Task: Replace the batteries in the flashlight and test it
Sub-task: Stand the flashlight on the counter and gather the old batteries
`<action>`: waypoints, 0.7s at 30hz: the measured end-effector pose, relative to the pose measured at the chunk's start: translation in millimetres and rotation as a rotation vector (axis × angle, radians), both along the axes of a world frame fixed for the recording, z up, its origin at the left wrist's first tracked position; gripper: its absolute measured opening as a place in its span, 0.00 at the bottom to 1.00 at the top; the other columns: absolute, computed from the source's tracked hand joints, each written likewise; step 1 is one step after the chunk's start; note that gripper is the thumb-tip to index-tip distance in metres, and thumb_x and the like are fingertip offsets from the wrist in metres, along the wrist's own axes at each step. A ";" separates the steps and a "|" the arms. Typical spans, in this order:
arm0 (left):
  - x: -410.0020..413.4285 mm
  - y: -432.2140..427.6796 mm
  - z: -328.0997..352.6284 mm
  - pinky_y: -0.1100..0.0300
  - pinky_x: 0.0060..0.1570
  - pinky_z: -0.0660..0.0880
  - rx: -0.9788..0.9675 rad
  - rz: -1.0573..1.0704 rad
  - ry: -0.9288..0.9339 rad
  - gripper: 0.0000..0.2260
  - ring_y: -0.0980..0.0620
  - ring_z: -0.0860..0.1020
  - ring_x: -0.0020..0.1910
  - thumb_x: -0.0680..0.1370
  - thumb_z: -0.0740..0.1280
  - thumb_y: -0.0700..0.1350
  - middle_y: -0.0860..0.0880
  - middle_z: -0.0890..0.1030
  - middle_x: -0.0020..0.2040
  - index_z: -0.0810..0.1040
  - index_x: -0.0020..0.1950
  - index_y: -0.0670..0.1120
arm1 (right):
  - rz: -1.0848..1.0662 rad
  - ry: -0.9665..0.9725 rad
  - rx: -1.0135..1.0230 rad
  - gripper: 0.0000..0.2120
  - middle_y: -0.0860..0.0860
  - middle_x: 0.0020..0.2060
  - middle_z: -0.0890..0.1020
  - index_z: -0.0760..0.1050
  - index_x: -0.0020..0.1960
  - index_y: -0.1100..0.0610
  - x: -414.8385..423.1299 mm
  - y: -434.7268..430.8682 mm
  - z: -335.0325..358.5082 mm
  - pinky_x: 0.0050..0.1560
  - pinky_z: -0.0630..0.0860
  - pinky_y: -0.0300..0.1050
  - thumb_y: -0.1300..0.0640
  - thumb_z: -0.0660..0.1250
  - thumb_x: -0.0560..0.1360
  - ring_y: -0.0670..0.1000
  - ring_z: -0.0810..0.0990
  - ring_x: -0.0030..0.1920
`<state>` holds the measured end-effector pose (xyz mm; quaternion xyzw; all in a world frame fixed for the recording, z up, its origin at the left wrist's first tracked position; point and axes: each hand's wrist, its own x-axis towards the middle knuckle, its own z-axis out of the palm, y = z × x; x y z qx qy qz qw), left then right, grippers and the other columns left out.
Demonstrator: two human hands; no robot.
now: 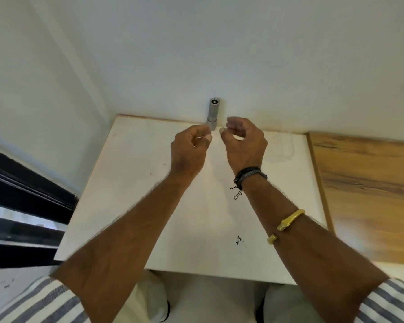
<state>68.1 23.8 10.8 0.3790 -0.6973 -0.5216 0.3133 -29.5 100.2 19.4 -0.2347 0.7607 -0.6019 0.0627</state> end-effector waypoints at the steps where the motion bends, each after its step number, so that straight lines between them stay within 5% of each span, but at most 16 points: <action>1: 6.0 11.0 3.2 0.50 0.57 0.81 0.002 0.000 0.003 0.11 0.54 0.84 0.52 0.78 0.69 0.42 0.51 0.86 0.53 0.82 0.60 0.45 | -0.012 -0.008 -0.015 0.12 0.51 0.48 0.86 0.83 0.56 0.59 6.3 13.3 3.9 0.45 0.78 0.28 0.63 0.75 0.73 0.46 0.84 0.47; 7: 32.0 82.2 8.5 0.49 0.53 0.82 0.016 -0.015 0.023 0.10 0.55 0.84 0.49 0.78 0.70 0.44 0.51 0.86 0.50 0.83 0.58 0.46 | -0.049 -0.106 -0.035 0.07 0.48 0.43 0.87 0.84 0.52 0.55 33.9 91.1 8.7 0.48 0.85 0.54 0.60 0.74 0.74 0.49 0.86 0.46; 14: 37.0 154.5 -10.9 0.61 0.52 0.81 -0.016 -0.140 -0.024 0.08 0.61 0.83 0.47 0.77 0.72 0.44 0.54 0.86 0.48 0.84 0.56 0.47 | -0.083 -0.146 0.048 0.05 0.49 0.40 0.86 0.85 0.49 0.53 40.4 175.7 -10.4 0.36 0.85 0.54 0.59 0.74 0.75 0.51 0.85 0.43; 21: 19.2 175.1 -31.9 0.72 0.48 0.76 -0.153 -0.311 -0.185 0.10 0.57 0.81 0.49 0.77 0.72 0.43 0.48 0.85 0.54 0.83 0.59 0.44 | -0.249 -0.203 0.188 0.07 0.46 0.40 0.86 0.83 0.45 0.47 13.0 228.6 -32.9 0.44 0.85 0.57 0.59 0.75 0.73 0.49 0.86 0.42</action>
